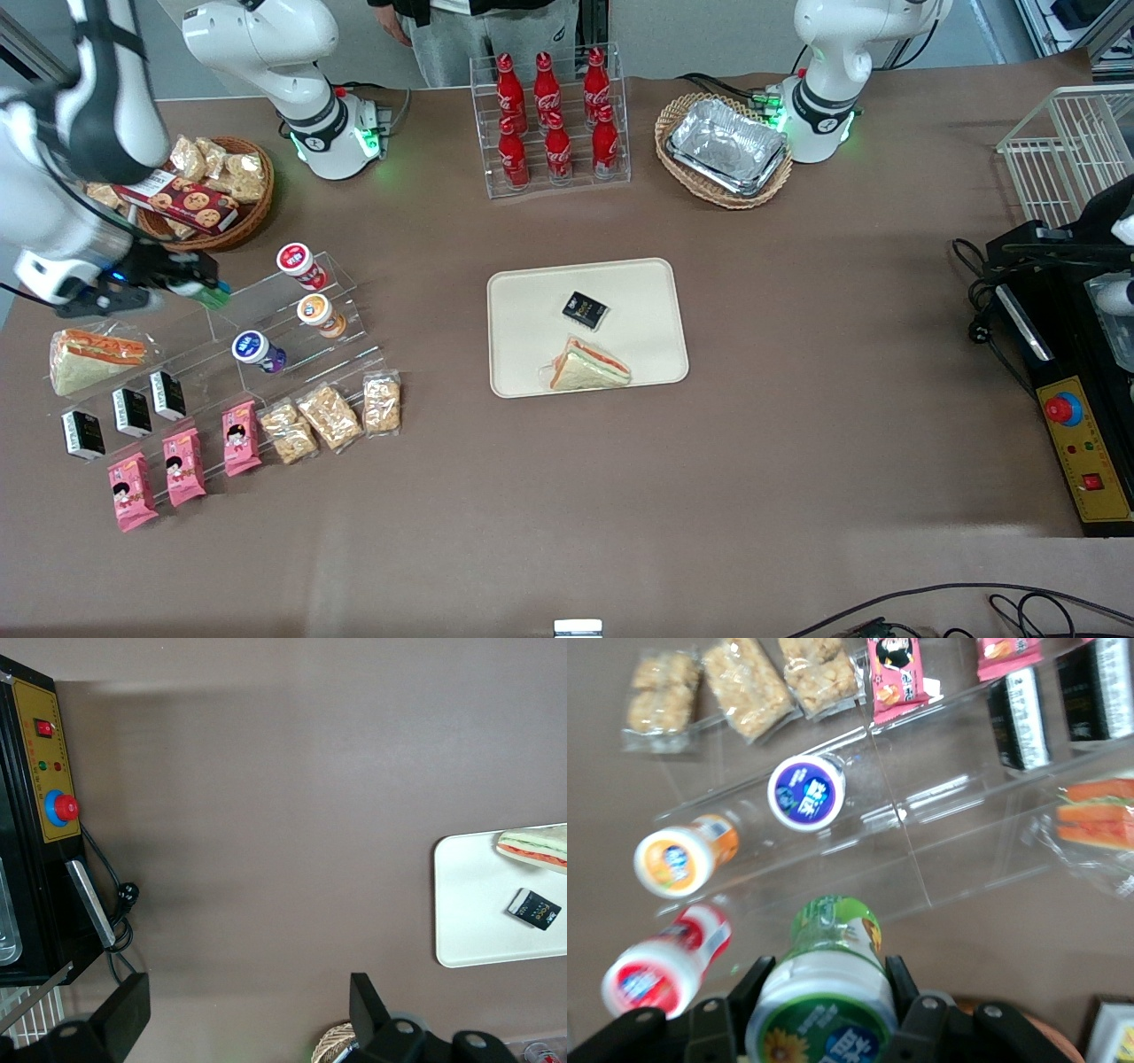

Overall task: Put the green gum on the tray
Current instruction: 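Lift the green gum tub and carry it toward the cream tray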

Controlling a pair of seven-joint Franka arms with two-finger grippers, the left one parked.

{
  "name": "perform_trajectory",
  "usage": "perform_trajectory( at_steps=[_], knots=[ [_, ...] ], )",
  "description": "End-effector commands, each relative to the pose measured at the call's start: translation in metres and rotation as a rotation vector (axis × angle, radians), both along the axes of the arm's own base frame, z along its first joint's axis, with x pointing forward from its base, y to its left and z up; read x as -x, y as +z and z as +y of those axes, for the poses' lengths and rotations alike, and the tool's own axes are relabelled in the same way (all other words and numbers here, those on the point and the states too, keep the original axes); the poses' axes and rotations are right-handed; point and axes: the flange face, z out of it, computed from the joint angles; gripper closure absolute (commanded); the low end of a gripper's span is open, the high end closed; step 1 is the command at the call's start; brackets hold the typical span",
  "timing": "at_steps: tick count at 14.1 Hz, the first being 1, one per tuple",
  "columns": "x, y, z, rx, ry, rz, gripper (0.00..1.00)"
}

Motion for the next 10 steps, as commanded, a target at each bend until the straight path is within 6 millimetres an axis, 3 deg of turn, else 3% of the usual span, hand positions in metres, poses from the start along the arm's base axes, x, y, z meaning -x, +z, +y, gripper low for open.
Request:
perform_trajectory(
  at_steps=[1,4,6,8,10],
  knots=[
    [-0.005,0.082,0.002,-0.012,-0.001,0.040,0.87],
    [0.008,0.113,0.008,-0.014,-0.012,0.042,0.87],
    [0.015,0.124,0.027,-0.012,-0.035,0.039,0.87],
    [0.015,0.126,0.067,0.025,-0.074,0.047,0.87],
    [0.021,0.130,0.126,0.047,-0.116,0.047,0.87]
  ],
)
